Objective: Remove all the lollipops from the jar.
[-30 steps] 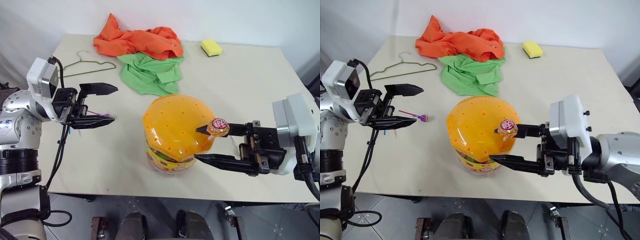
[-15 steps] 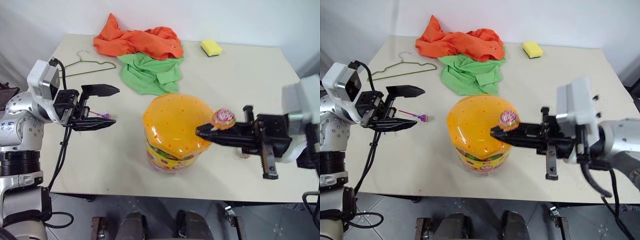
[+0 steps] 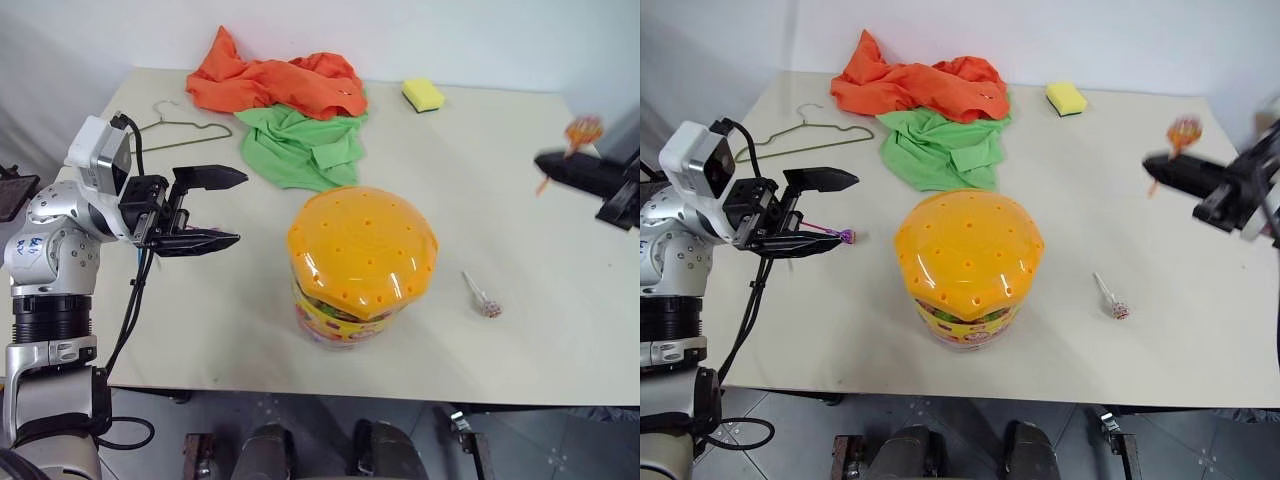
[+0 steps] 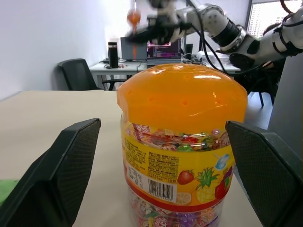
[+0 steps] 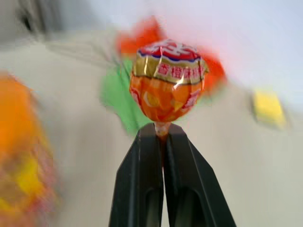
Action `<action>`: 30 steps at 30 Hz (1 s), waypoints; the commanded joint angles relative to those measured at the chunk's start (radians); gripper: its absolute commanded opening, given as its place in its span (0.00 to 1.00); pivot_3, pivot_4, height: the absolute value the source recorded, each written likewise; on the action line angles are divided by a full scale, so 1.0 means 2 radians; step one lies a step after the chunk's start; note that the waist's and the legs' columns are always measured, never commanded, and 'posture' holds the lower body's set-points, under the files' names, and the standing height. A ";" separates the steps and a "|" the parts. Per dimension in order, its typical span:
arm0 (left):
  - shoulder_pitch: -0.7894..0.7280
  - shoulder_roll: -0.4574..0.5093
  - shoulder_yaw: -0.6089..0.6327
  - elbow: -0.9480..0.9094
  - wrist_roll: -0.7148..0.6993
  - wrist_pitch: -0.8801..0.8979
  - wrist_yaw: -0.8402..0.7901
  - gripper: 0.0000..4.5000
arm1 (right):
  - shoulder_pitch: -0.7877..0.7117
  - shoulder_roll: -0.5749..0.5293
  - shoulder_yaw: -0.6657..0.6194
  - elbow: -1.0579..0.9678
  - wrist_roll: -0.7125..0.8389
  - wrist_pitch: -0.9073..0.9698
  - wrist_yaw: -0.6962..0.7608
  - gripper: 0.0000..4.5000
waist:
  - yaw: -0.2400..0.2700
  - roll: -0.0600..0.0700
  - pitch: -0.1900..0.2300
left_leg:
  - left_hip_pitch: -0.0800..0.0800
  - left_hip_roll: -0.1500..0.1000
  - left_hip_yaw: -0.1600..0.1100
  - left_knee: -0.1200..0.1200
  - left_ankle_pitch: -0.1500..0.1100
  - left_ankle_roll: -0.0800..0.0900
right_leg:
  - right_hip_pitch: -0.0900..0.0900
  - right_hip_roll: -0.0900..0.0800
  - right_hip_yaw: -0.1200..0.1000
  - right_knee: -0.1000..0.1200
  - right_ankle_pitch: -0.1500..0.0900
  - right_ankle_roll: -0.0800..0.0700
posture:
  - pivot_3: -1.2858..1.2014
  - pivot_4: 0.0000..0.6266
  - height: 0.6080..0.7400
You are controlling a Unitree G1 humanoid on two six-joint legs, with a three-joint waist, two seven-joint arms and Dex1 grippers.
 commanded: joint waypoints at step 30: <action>0.113 -0.007 -0.010 -0.061 0.073 0.016 0.160 1.00 | 0.044 0.057 -0.055 0.024 -0.149 0.151 0.091 0.99 | 0.002 0.005 0.001 | -0.003 0.000 -0.001 0.001 0.000 0.000 | -0.002 0.000 -0.001 0.000 0.000 0.000 | 0.52 0.24 1.00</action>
